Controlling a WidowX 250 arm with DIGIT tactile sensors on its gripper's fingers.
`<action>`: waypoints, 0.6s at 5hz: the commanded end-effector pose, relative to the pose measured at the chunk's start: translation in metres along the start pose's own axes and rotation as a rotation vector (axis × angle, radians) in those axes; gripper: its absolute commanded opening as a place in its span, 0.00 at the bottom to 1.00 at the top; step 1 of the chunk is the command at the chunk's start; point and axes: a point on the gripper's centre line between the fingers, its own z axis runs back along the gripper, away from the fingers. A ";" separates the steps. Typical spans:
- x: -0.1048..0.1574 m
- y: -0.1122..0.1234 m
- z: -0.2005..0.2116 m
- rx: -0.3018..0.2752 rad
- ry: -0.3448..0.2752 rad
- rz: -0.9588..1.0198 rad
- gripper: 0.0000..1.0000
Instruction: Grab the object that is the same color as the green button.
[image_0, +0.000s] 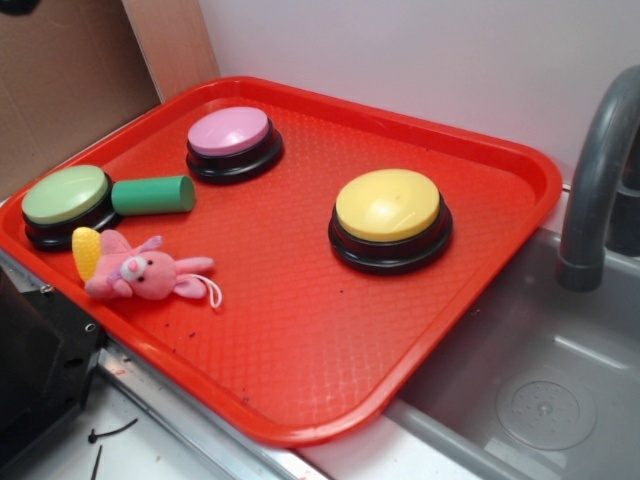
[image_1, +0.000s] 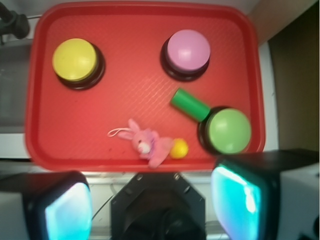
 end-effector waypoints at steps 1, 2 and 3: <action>0.015 0.019 -0.029 0.031 -0.105 -0.159 1.00; 0.029 0.027 -0.052 0.020 -0.199 -0.334 1.00; 0.040 0.039 -0.085 -0.005 -0.217 -0.470 1.00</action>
